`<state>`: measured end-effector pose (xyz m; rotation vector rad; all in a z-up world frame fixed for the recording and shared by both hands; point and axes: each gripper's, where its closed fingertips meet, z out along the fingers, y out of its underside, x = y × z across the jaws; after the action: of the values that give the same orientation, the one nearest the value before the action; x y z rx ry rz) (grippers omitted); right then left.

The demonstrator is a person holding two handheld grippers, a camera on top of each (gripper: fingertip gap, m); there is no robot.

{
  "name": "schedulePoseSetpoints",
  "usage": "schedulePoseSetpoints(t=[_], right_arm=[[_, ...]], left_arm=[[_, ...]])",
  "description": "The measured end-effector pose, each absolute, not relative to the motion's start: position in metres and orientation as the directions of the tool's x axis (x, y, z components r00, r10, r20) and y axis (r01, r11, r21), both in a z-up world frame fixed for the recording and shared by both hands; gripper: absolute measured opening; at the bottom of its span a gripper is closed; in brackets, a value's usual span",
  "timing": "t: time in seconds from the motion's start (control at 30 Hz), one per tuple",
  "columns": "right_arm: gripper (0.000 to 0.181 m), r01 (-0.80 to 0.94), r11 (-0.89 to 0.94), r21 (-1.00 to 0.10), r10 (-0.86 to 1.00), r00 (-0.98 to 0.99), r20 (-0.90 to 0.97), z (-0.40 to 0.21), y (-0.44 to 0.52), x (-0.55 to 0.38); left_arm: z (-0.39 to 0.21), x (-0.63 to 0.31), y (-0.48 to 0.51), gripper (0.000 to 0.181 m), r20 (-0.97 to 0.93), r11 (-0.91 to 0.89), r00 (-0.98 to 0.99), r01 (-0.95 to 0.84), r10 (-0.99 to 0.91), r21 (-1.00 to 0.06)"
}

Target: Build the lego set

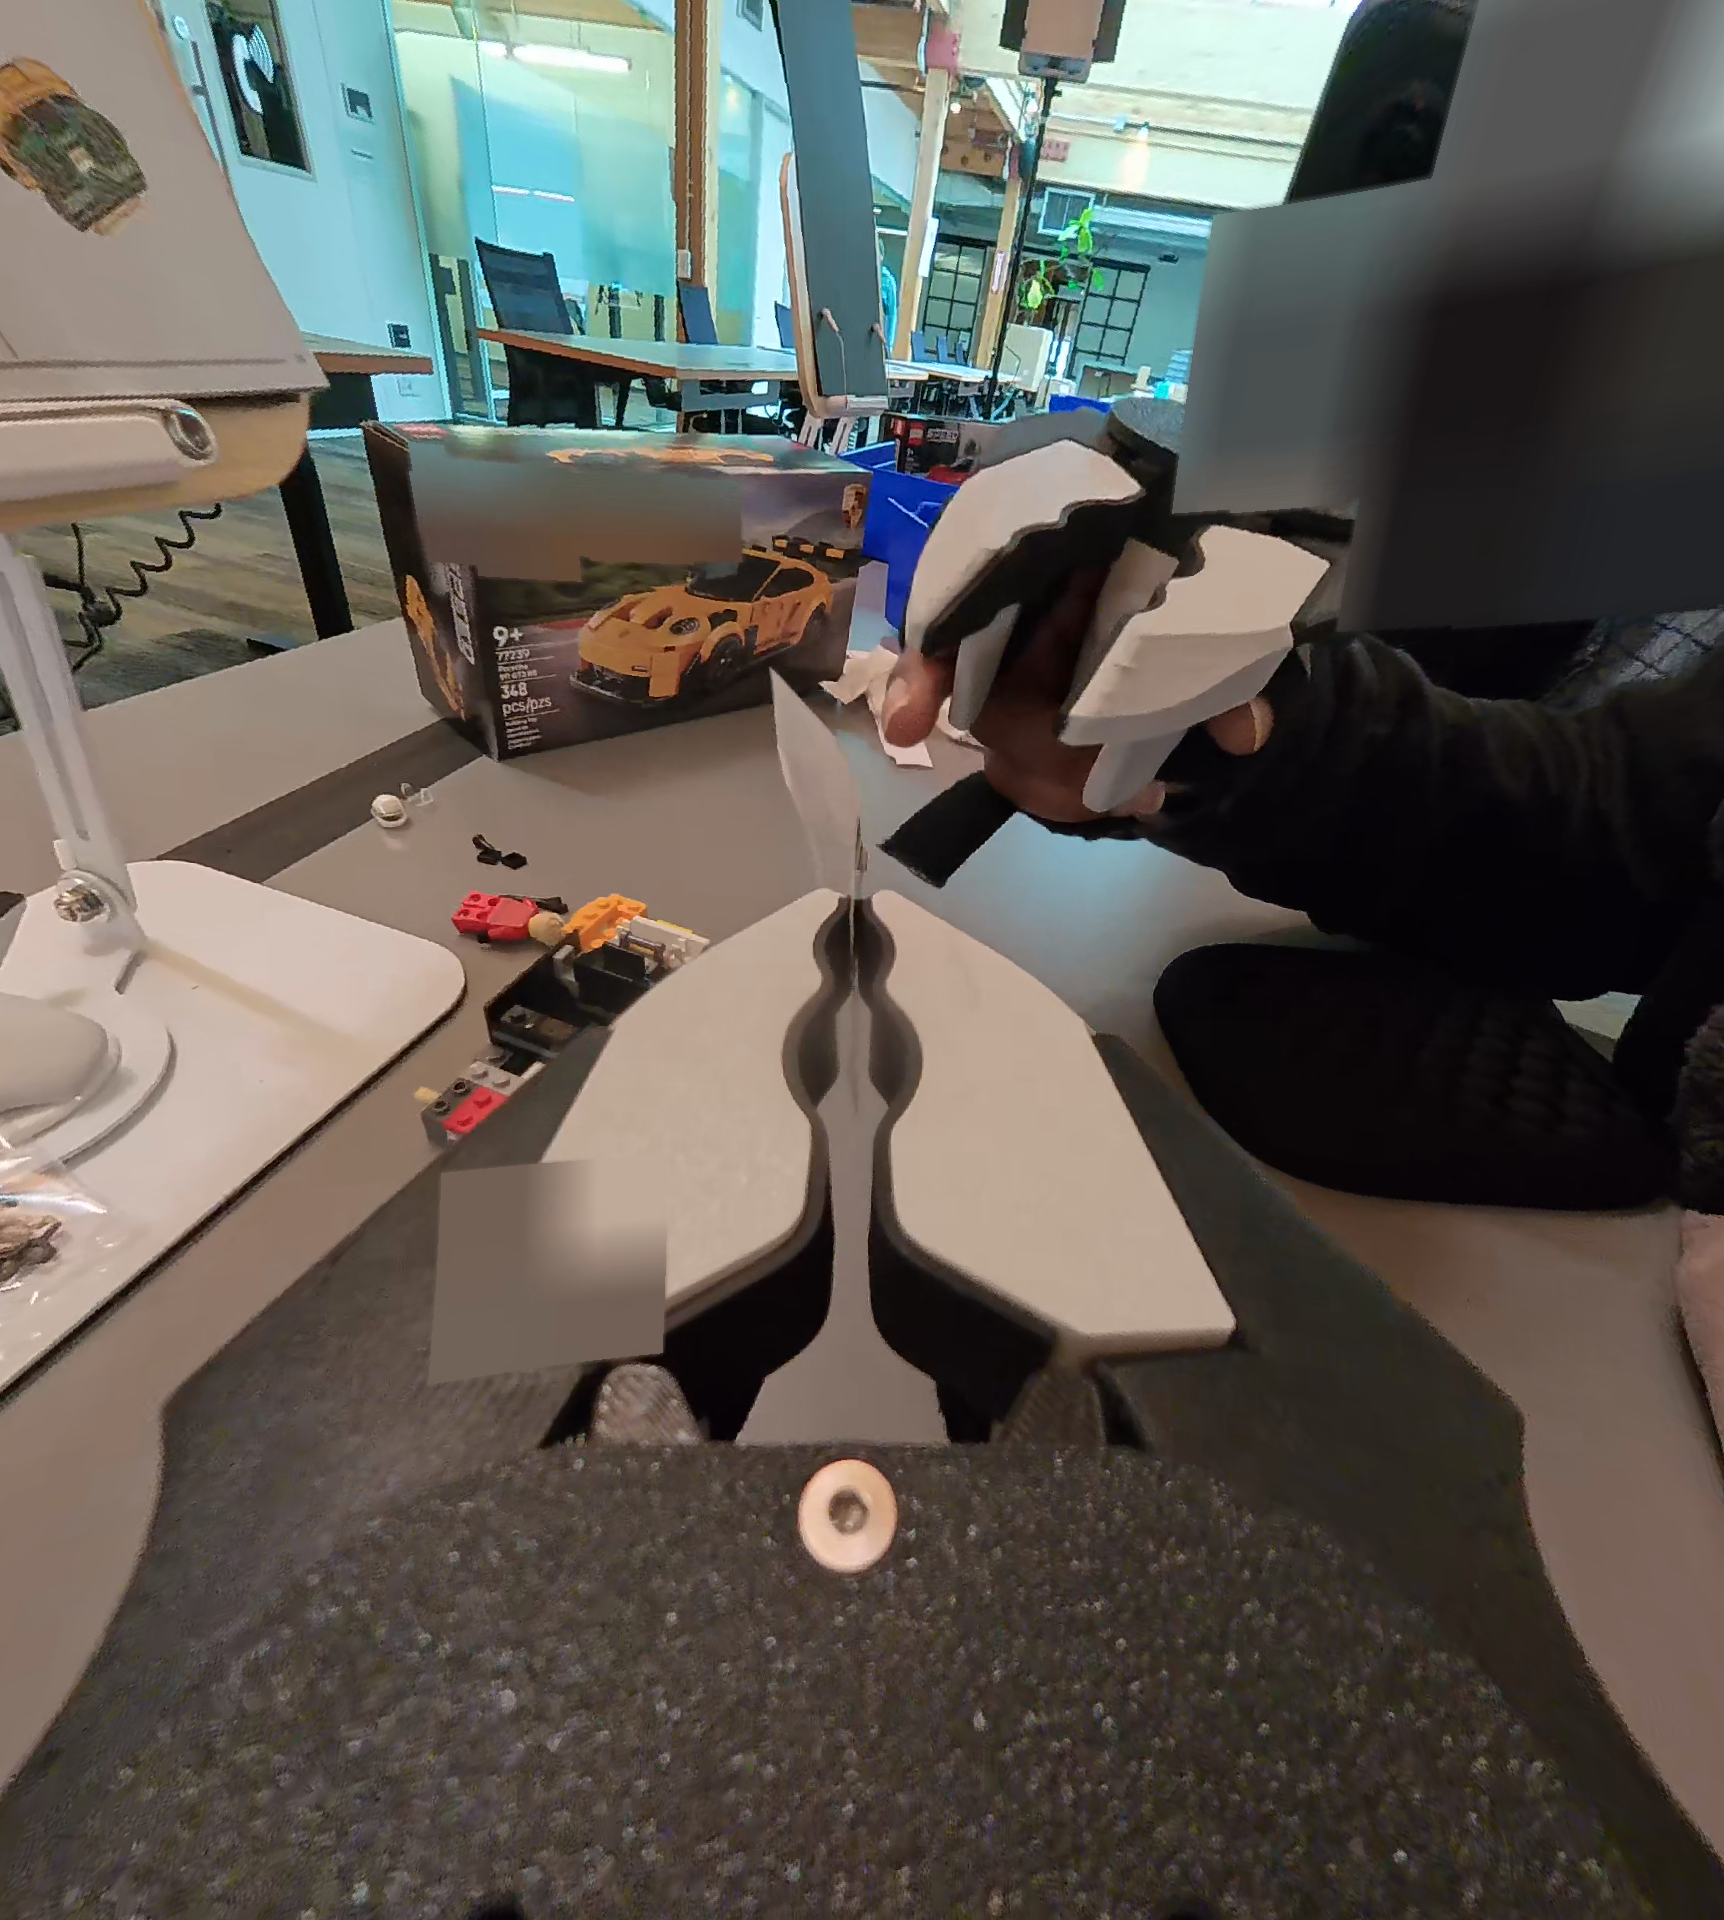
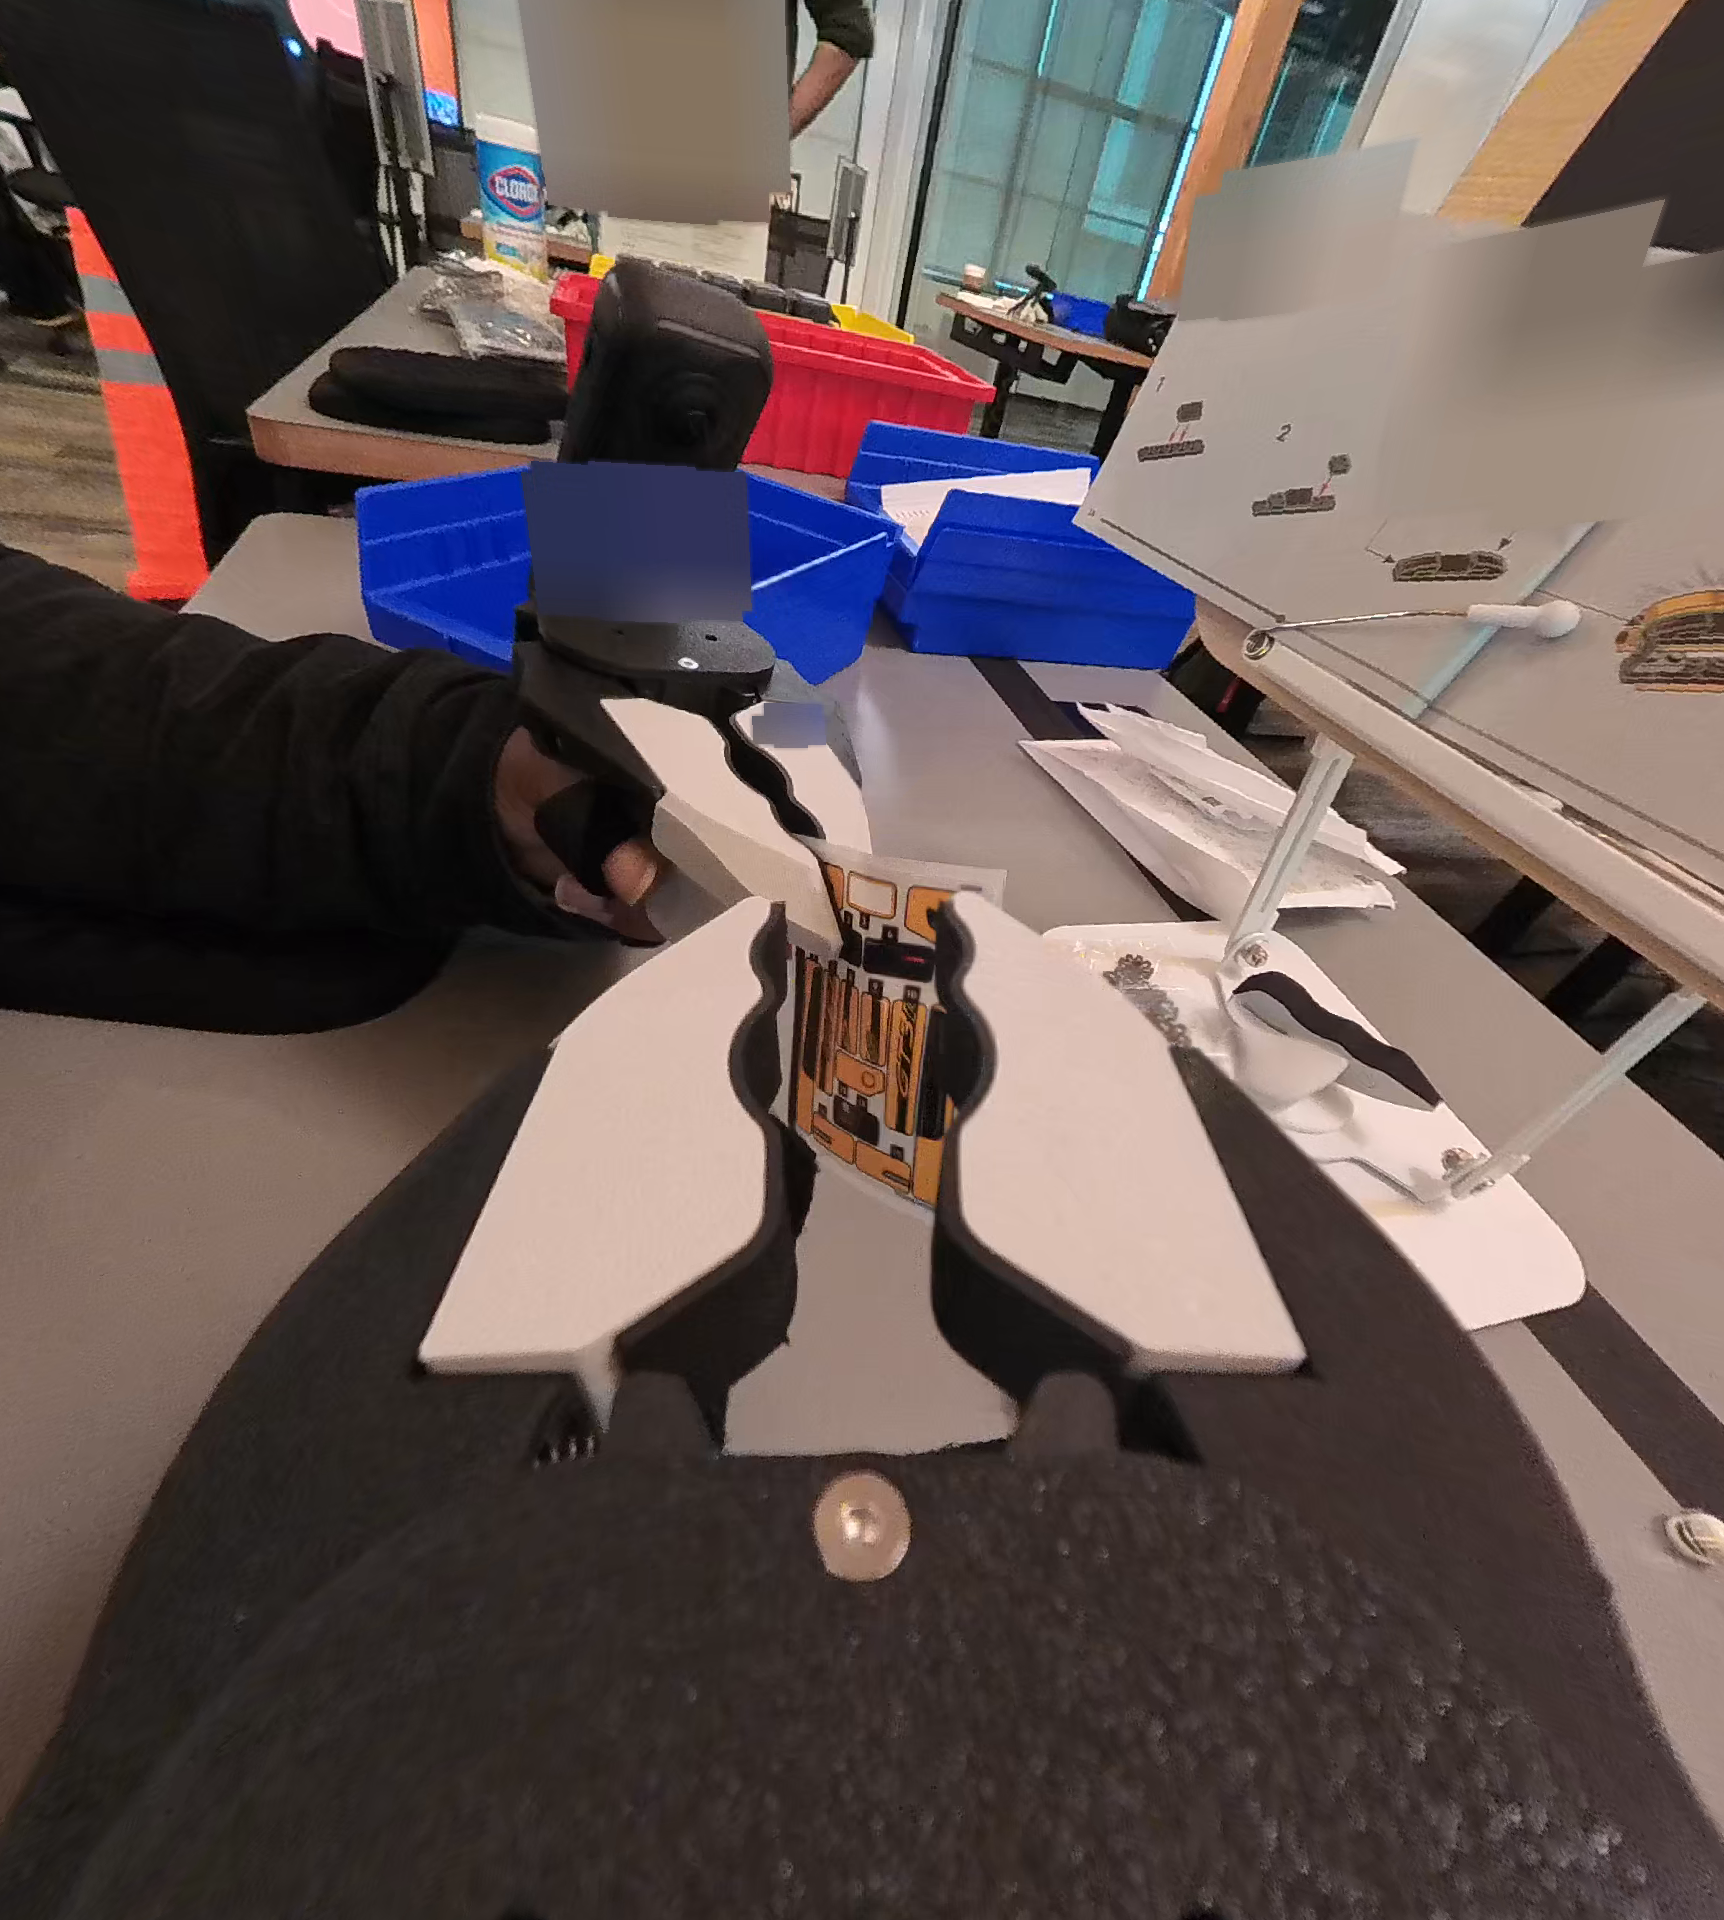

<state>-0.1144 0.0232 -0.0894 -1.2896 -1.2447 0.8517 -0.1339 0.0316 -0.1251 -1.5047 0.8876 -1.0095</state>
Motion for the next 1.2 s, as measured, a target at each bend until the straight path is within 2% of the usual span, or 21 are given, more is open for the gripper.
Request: schedulePoseSetpoints(t=[0.23,0.43,0.6,1.2], right_arm=[[0.023,0.188,0.159,-0.969,0.951,0.235,0.202,-0.091,0.028,-0.115],[0.019,0.319,0.172,-0.932,0.908,0.316,0.276,-0.106,0.034,-0.123],[0.017,0.333,0.17,-0.928,0.899,0.333,0.284,-0.11,0.032,-0.127],[0.015,0.34,0.151,-0.928,0.886,0.37,0.28,-0.118,0.04,-0.127]], left_arm=[[-0.121,-0.139,0.036,0.0,0.122,-0.134,0.406,-0.001,-0.906,-0.991],[-0.118,-0.14,0.04,0.0,0.136,-0.147,0.461,0.013,-0.877,-0.989],[-0.122,-0.14,0.045,0.0,0.167,-0.19,0.512,0.007,-0.843,-0.982],[-0.118,-0.124,0.03,0.0,0.136,-0.165,0.465,-0.021,-0.875,-0.986]])
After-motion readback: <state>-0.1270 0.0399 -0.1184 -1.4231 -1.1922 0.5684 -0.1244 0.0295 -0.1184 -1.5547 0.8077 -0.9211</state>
